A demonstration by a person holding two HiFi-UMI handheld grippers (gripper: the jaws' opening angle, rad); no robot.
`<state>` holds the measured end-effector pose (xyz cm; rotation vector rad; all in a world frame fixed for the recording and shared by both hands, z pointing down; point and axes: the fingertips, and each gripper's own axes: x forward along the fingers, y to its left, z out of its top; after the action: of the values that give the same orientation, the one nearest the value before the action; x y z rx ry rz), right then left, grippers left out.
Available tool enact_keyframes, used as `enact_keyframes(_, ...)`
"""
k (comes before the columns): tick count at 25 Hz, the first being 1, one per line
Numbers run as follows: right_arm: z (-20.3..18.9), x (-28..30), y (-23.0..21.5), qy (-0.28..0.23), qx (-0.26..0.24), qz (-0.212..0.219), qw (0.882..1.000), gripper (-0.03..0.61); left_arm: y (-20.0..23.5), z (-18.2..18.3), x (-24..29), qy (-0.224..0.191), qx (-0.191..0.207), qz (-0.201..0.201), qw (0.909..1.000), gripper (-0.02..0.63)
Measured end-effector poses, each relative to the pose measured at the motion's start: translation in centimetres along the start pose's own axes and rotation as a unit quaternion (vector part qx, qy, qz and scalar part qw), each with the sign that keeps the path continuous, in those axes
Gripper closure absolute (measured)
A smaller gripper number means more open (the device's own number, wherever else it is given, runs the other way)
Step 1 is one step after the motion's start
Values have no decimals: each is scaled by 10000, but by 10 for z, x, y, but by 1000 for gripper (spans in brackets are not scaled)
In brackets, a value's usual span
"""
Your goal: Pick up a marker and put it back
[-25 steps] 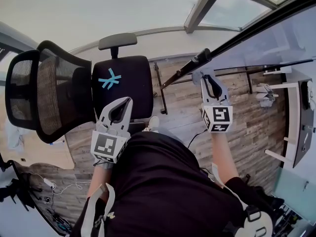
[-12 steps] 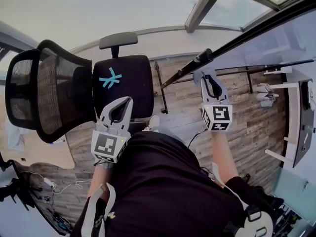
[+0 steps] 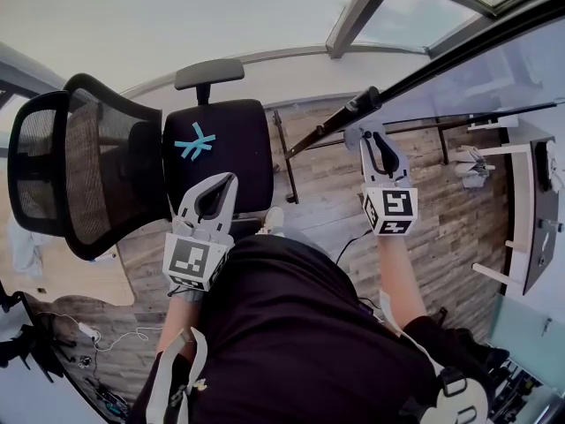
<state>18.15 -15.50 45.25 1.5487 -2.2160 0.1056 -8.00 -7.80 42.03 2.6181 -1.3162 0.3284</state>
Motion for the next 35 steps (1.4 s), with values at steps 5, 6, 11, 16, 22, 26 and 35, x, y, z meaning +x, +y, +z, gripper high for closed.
enact_keyframes(5, 9, -13, 3, -76, 13, -99, 9999, 491, -3, 0, -3, -45, 12, -112, 9999, 604)
enact_keyframes(6, 11, -16, 4, -91, 24, -113, 9999, 491, -3, 1, -3, -51, 15, -142, 9999, 604)
enact_keyframes(11, 17, -32, 12, -151, 52, -196, 9997, 491, -7, 2, -6, -76, 18, -293, 9995, 604)
enact_keyframes(16, 23, -49, 20, -195, 99, -308, 9993, 491, -11, 5, -6, -193, 72, -517, 9985, 604)
enact_keyframes(22, 29, -78, 35, -265, 148, -469, 9984, 491, -22, 10, -10, -212, 118, -822, 9963, 605)
enact_keyframes(26, 32, -97, 44, -315, 210, -588, 9976, 491, -31, 14, -9, -191, 188, -1056, 9940, 604)
enact_keyframes(35, 30, -135, 71, -375, 431, -726, 9957, 491, -56, 25, -2, -311, 377, -1653, 9850, 604)
